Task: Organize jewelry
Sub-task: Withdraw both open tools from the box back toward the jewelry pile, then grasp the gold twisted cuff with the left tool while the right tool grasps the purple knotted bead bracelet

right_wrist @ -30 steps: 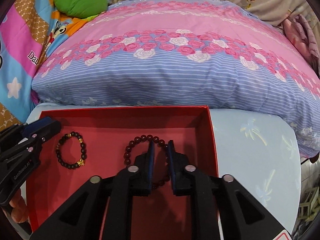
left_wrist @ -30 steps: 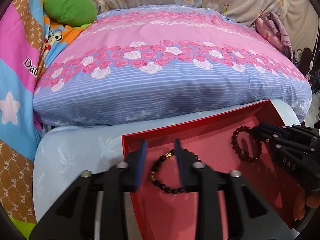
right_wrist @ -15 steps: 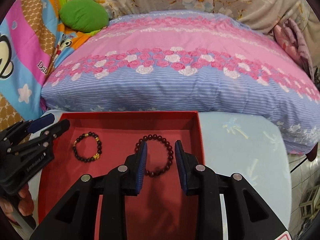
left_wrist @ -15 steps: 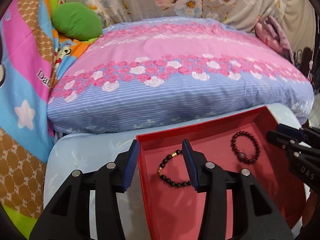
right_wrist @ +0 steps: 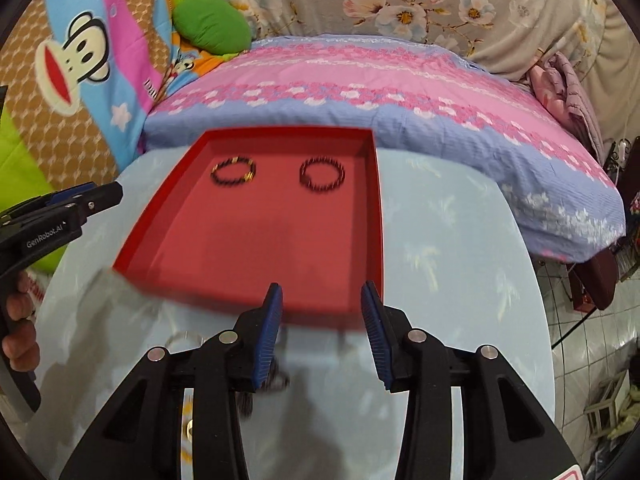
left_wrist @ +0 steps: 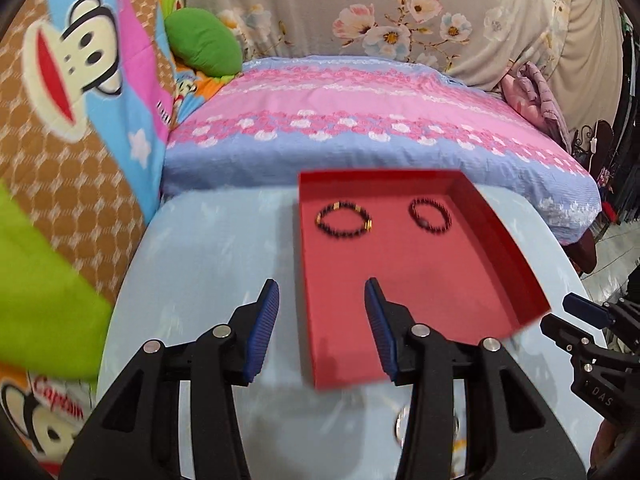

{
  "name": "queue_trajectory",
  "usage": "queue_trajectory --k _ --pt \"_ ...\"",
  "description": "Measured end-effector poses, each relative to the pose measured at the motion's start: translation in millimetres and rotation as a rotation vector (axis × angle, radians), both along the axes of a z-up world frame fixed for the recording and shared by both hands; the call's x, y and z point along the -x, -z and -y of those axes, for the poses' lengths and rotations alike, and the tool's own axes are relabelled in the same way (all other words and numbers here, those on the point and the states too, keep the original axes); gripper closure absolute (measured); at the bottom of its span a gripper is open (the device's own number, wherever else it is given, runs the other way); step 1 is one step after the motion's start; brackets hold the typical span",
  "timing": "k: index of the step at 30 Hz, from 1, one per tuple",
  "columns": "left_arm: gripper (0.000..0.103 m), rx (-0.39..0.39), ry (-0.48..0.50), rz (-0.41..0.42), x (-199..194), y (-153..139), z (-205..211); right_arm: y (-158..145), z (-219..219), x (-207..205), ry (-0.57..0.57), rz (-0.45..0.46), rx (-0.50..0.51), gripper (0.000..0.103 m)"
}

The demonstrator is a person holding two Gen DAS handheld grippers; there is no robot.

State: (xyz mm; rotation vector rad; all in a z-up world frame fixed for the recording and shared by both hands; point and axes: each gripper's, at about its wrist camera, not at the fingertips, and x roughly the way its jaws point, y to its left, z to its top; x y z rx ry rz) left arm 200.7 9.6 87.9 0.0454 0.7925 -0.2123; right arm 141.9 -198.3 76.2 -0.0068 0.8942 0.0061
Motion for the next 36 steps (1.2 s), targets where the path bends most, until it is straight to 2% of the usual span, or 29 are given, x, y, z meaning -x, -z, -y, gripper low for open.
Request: queue_trajectory --k 3,8,9,10,12,18,23,30,36 --pt "0.060 0.006 -0.021 -0.020 32.8 8.4 -10.0 10.8 -2.0 26.8 0.000 -0.033 -0.024 0.063" --pt "0.060 0.016 -0.003 -0.060 81.3 23.8 -17.9 22.7 -2.9 62.6 0.013 -0.059 -0.031 0.063" --pt "0.054 0.019 0.005 -0.066 88.8 25.8 -16.8 24.6 -2.0 67.9 0.017 -0.062 -0.033 0.063" --pt "0.044 0.032 0.018 -0.075 97.9 28.0 -16.3 26.2 -1.6 72.0 0.022 -0.064 -0.030 0.063" --pt "0.036 0.032 0.043 -0.076 115.6 32.4 -11.6 29.2 -1.6 79.2 0.030 -0.070 -0.028 0.063" --pt "0.031 0.015 0.105 -0.101 142.9 53.4 11.6 33.8 -3.4 91.9 0.035 -0.086 -0.050 0.063" --pt "0.019 -0.039 0.127 -0.092 151.9 67.2 28.4 34.0 -9.3 96.9 0.031 -0.086 -0.060 0.063" --pt "0.019 -0.094 0.125 -0.104 147.5 83.7 36.2 36.6 -14.9 96.8 0.018 -0.096 -0.063 0.063" --pt "0.039 -0.101 0.123 -0.122 145.0 89.4 35.4 39.3 -17.5 94.3 0.013 -0.103 -0.065 0.063"
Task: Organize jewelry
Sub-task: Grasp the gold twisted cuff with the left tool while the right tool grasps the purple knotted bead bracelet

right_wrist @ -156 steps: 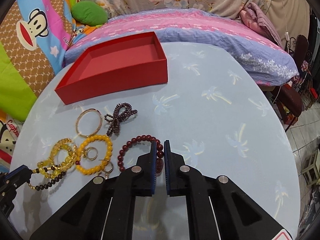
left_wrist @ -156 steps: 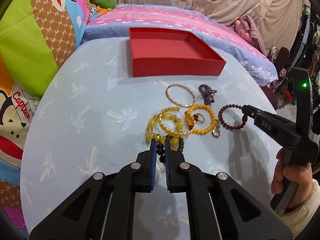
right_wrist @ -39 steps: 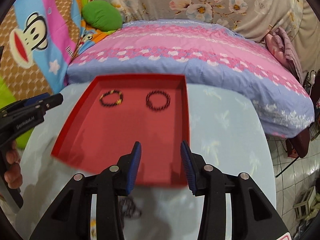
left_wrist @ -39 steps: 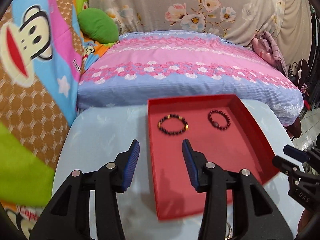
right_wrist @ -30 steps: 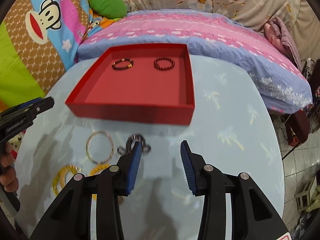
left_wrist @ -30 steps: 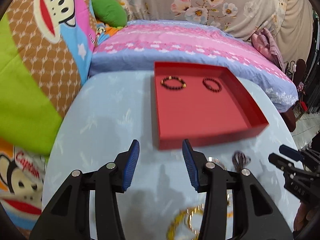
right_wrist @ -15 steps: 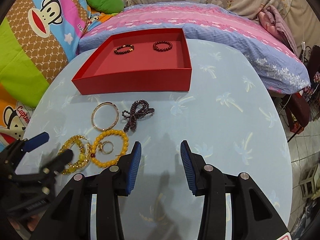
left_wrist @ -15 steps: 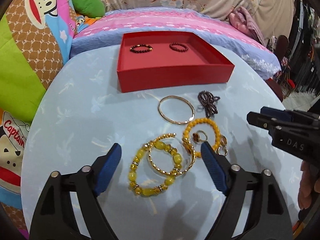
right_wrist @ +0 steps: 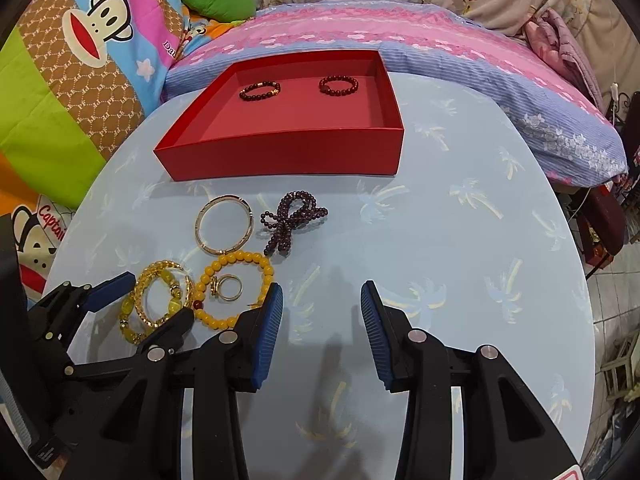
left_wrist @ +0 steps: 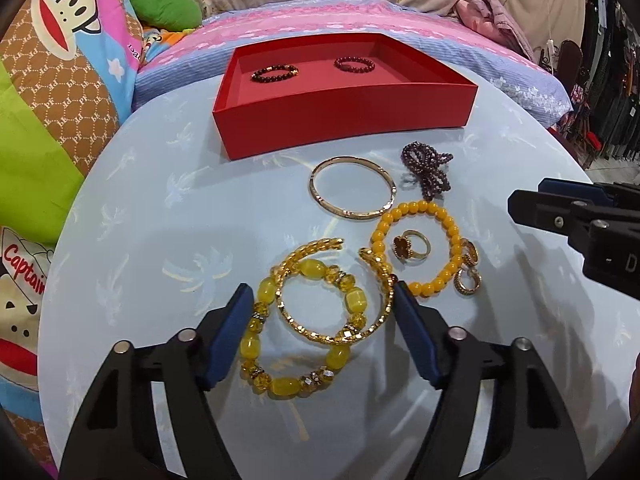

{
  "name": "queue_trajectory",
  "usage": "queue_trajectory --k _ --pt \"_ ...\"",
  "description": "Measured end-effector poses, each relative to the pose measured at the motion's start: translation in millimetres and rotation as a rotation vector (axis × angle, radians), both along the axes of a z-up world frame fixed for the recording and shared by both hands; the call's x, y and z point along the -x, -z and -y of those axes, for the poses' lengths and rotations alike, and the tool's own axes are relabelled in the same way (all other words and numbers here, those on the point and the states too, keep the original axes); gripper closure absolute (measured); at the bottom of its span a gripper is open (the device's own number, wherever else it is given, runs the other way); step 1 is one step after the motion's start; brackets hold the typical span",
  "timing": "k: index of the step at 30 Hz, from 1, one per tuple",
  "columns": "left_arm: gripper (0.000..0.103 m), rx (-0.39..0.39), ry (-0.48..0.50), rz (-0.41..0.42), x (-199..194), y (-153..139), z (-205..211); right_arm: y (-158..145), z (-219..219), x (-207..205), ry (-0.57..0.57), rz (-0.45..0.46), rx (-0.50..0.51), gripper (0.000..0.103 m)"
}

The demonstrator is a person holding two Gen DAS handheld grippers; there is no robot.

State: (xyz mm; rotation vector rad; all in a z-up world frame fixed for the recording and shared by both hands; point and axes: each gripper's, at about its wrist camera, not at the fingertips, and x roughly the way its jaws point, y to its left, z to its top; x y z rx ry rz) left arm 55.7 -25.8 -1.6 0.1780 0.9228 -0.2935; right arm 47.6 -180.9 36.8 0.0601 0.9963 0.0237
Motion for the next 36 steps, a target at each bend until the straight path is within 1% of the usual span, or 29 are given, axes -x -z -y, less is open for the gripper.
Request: queue_trajectory --k 1,2,5,10,14,18,20,22,26,28,29,30,31,36 --pt "0.045 -0.001 -0.002 0.003 0.0 -0.5 -0.3 0.6 -0.6 -0.6 0.000 -0.001 0.000 0.063" --pt "0.047 0.001 -0.004 0.002 -0.4 -1.4 -1.1 1.1 -1.1 -1.2 -0.001 -0.002 -0.001 0.063" --pt "0.047 0.038 -0.008 -0.015 -3.2 -5.4 -6.0 3.1 -2.6 -3.9 -0.003 -0.006 -0.004 0.063" --pt "0.047 0.069 -0.017 0.003 -7.3 -20.0 -10.8 3.7 -4.8 -13.5 -0.003 -0.004 -0.021 0.063" --pt "0.047 0.081 -0.033 0.018 -15.0 -30.9 -14.4 5.9 -9.0 -24.5 -0.013 0.003 -0.021 0.063" --pt "0.047 0.086 -0.051 0.031 -24.4 -37.0 -18.4 9.8 -15.3 -36.5 -0.028 -0.001 -0.024 0.066" --pt "0.047 0.090 -0.058 0.032 -28.1 -37.7 -20.2 12.0 -18.8 -41.9 -0.037 -0.004 -0.024 0.069" --pt "0.047 0.092 -0.064 0.029 -32.2 -37.4 -21.8 14.5 -21.4 -46.6 -0.043 -0.009 -0.025 0.074" --pt "0.047 0.092 -0.071 0.020 -38.4 -34.8 -23.5 20.5 -22.9 -55.7 -0.045 -0.018 -0.028 0.078" --pt "0.047 0.093 -0.073 0.013 -41.6 -33.0 -23.8 24.5 -23.0 -58.7 -0.047 -0.028 -0.027 0.084" --pt "0.047 0.093 -0.075 0.010 -42.9 -32.2 -23.9 26.3 -22.9 -59.5 -0.047 -0.033 -0.029 0.086" --pt "0.047 0.094 -0.076 0.007 -43.9 -31.5 -24.3 28.4 -22.7 -60.4 -0.046 -0.039 -0.033 0.091" --pt "0.047 0.096 -0.079 0.004 -45.2 -31.0 -24.8 30.0 -22.1 -60.9 -0.045 -0.042 -0.038 0.094" --pt "0.047 0.113 -0.086 -0.014 -50.2 -30.9 -28.1 26.4 -17.5 -57.6 -0.033 -0.022 -0.053 0.096"
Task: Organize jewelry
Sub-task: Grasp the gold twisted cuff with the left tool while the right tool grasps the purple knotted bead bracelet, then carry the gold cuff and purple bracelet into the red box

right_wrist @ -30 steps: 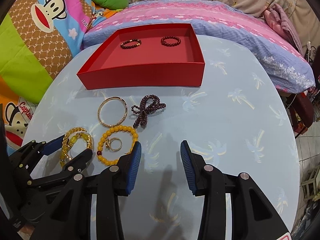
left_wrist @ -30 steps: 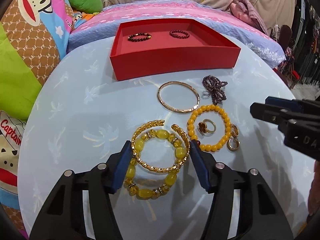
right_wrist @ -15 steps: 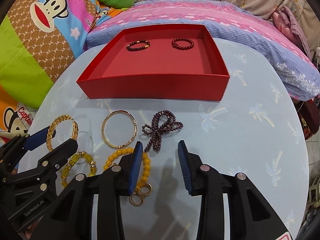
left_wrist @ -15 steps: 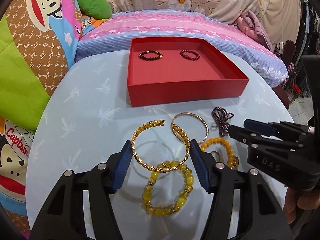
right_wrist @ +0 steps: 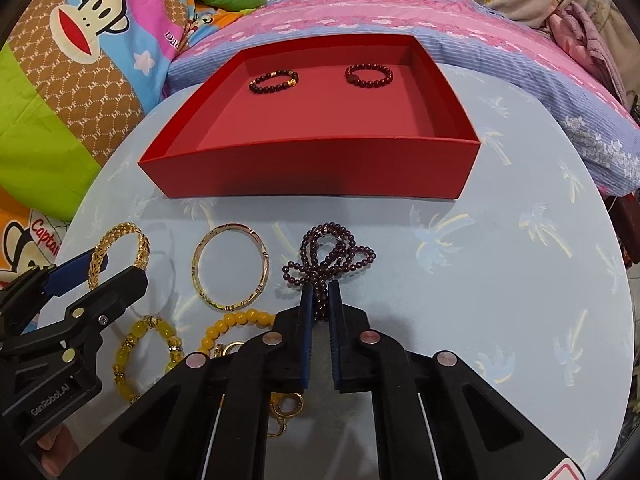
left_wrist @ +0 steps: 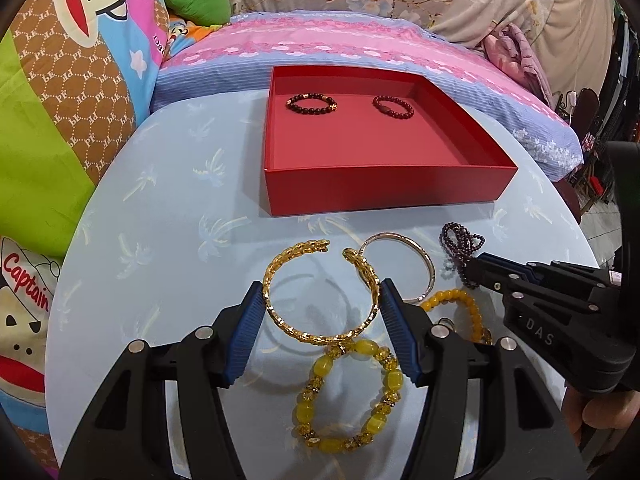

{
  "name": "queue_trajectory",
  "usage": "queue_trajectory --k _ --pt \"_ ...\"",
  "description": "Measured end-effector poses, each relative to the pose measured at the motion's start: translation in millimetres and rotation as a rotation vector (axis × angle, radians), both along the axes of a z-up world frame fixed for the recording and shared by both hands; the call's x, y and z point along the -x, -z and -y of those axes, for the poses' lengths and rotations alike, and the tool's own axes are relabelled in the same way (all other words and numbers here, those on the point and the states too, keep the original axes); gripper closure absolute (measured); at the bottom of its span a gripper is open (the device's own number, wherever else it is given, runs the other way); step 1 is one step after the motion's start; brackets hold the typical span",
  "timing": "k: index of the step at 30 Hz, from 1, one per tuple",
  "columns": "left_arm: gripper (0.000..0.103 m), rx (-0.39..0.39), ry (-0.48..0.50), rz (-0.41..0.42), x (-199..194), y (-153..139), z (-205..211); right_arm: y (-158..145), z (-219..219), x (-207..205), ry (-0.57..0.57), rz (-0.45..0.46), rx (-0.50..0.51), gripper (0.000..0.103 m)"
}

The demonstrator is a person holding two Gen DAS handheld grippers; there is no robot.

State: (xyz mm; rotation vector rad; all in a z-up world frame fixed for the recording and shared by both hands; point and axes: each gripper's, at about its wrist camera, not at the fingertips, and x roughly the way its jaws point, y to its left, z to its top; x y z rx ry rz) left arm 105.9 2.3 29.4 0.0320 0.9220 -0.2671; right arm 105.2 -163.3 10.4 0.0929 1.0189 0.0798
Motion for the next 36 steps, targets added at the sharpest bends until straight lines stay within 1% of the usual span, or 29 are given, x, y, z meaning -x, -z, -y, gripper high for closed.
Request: queue_trajectory --k 5,7,12,17,20,23,27,29,32,36 --pt "0.047 0.009 0.005 0.005 -5.5 -8.9 -1.6 -19.9 7.8 2.6 0.013 0.038 -0.030 0.097" --pt "0.047 0.010 0.007 0.015 -10.4 -15.7 -1.6 -32.0 10.3 2.0 0.013 0.066 -0.035 0.099" --pt "0.047 0.031 0.007 0.049 -33.1 -37.3 0.3 -62.6 19.5 -12.3 0.021 0.128 -0.065 0.100" --pt "0.047 0.057 0.012 0.087 -69.0 -61.0 5.6 -93.4 28.3 -44.3 0.014 0.204 -0.060 0.099" --pt "0.047 0.042 0.014 0.125 -93.7 -72.5 12.9 -109.7 29.9 -74.1 0.005 0.247 -0.040 0.100" --pt "0.047 0.041 0.018 0.129 -124.4 -76.6 21.6 -117.2 32.6 -105.9 0.005 0.264 -0.040 0.099" --pt "0.047 0.063 0.022 0.101 -160.1 -69.4 30.8 -113.4 39.6 -145.5 0.021 0.261 -0.073 0.100" --pt "0.047 0.054 0.017 0.086 -175.9 -59.9 36.2 -105.3 41.0 -159.6 0.029 0.251 -0.065 0.100" --pt "0.047 0.044 0.015 0.044 -192.2 -41.4 43.9 -82.7 42.9 -179.2 0.037 0.206 -0.046 0.099" --pt "0.047 0.016 0.020 -0.005 -204.8 -16.8 51.7 -54.7 47.0 -187.4 0.047 0.144 -0.032 0.099"
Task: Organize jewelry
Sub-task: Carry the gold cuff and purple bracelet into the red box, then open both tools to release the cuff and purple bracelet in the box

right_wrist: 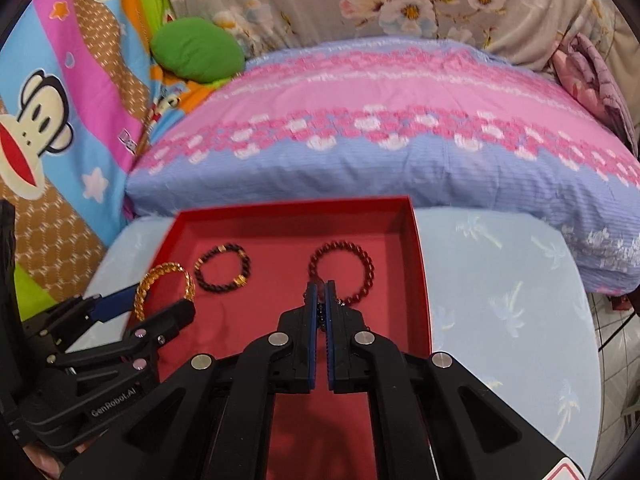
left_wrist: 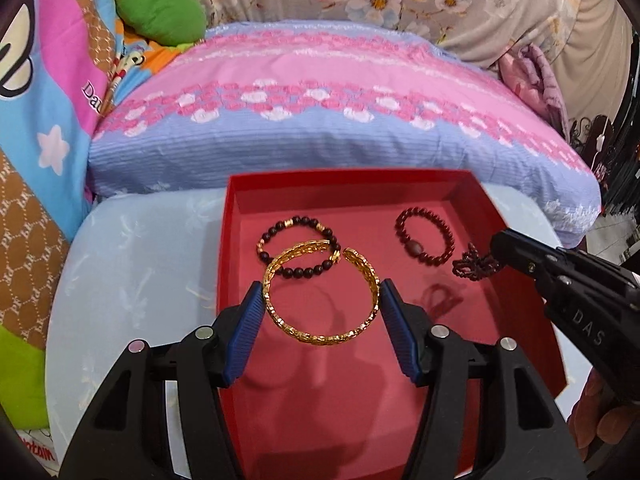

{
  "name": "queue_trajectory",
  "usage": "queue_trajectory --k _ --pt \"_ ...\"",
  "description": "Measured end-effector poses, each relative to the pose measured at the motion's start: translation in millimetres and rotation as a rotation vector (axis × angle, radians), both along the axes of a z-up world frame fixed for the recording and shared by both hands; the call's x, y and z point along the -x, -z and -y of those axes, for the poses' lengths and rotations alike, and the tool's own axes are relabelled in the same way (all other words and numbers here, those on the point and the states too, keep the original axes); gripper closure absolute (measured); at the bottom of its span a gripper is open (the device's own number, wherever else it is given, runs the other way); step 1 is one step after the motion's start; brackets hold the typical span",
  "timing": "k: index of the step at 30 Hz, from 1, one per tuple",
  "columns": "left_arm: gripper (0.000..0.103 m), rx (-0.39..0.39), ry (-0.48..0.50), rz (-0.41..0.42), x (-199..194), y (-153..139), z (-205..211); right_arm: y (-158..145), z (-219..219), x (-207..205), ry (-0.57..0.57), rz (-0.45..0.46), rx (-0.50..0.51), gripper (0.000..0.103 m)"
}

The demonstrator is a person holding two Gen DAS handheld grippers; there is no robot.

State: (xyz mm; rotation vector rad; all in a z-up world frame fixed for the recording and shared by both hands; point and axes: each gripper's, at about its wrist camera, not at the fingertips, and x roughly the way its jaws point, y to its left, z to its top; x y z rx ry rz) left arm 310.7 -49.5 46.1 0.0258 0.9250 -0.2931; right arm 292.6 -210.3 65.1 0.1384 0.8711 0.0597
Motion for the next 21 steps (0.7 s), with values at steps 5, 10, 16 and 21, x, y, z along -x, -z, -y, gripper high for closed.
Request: queue_trajectory --k 5,10,16,21 --pt "0.047 -0.012 0.009 -0.027 1.1 14.7 0.9 24.3 -1.6 3.4 -0.004 -0.051 0.024 0.099" --pt "0.042 -0.011 -0.010 0.003 4.6 15.5 -1.1 30.6 -2.2 11.8 0.011 -0.047 0.039 0.093" --pt "0.040 0.010 -0.030 0.028 8.0 4.4 -8.4 13.4 -3.1 28.0 0.025 0.012 0.068 0.079" --pt "0.040 0.010 -0.032 0.068 24.5 -13.1 -14.9 -5.2 -1.0 51.6 0.024 0.044 0.061 0.079"
